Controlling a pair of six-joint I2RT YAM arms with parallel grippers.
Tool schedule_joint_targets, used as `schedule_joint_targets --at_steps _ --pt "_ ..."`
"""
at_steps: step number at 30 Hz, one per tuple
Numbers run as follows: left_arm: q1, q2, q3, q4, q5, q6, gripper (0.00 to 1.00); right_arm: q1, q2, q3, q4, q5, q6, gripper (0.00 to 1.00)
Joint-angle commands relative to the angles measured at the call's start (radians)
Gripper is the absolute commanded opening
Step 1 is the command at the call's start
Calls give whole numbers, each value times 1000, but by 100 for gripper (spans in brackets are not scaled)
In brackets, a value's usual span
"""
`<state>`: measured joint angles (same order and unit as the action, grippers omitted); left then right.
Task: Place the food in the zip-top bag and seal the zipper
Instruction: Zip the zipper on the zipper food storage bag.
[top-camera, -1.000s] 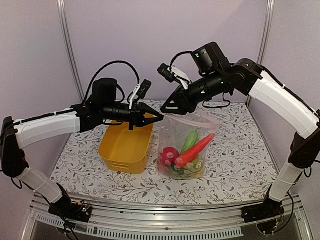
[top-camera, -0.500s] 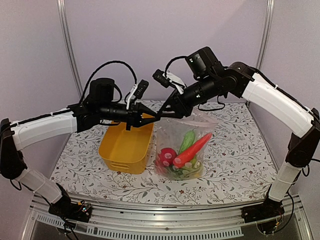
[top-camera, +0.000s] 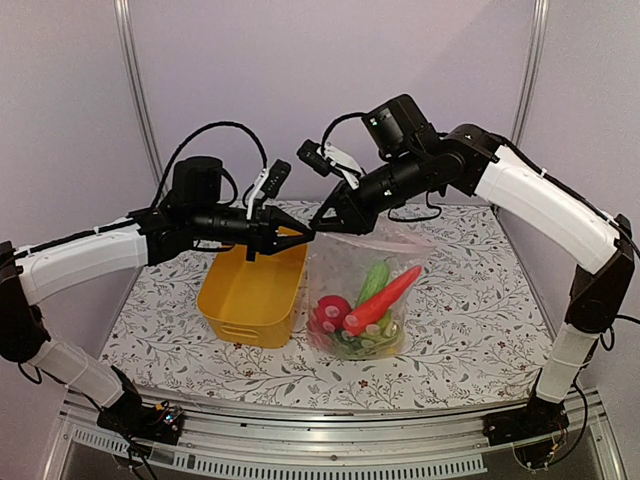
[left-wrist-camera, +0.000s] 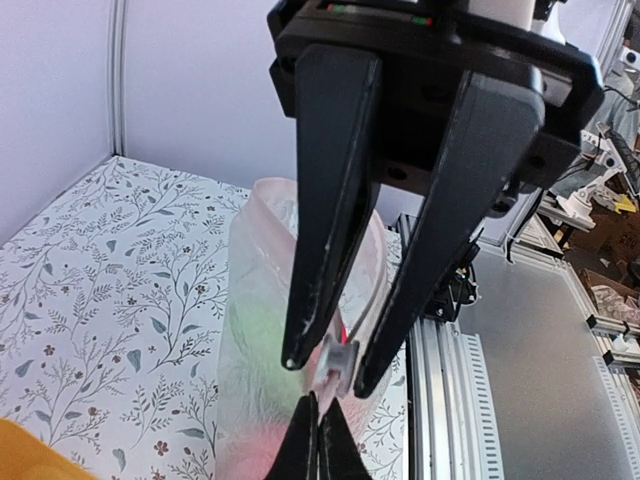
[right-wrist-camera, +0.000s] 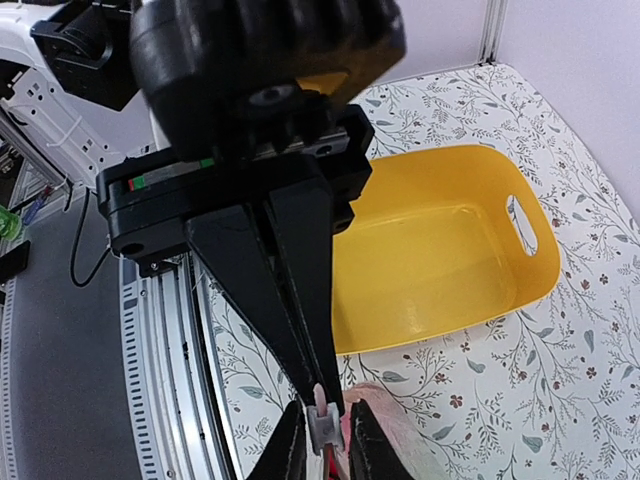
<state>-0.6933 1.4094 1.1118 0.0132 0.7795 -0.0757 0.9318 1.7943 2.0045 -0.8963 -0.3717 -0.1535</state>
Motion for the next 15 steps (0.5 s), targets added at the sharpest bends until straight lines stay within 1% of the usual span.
schedule_joint_targets --at_steps 1,5,8,10,13,15 --pt "17 -27 -15 -2 -3 15 0 17 9 47 -13 21 6 12" --pt "17 -21 -11 6 -8 12 0 41 13 63 -27 43 5 6" --pt "16 -10 -4 24 2 7 0 52 19 66 -39 47 9 7" --pt "17 -4 3 24 7 9 0 54 23 66 -43 71 11 17" --pt "16 -4 3 17 2 19 0 55 23 64 -46 113 4 23" --pt "17 -8 1 8 1 30 0 55 22 57 -44 141 -8 31"
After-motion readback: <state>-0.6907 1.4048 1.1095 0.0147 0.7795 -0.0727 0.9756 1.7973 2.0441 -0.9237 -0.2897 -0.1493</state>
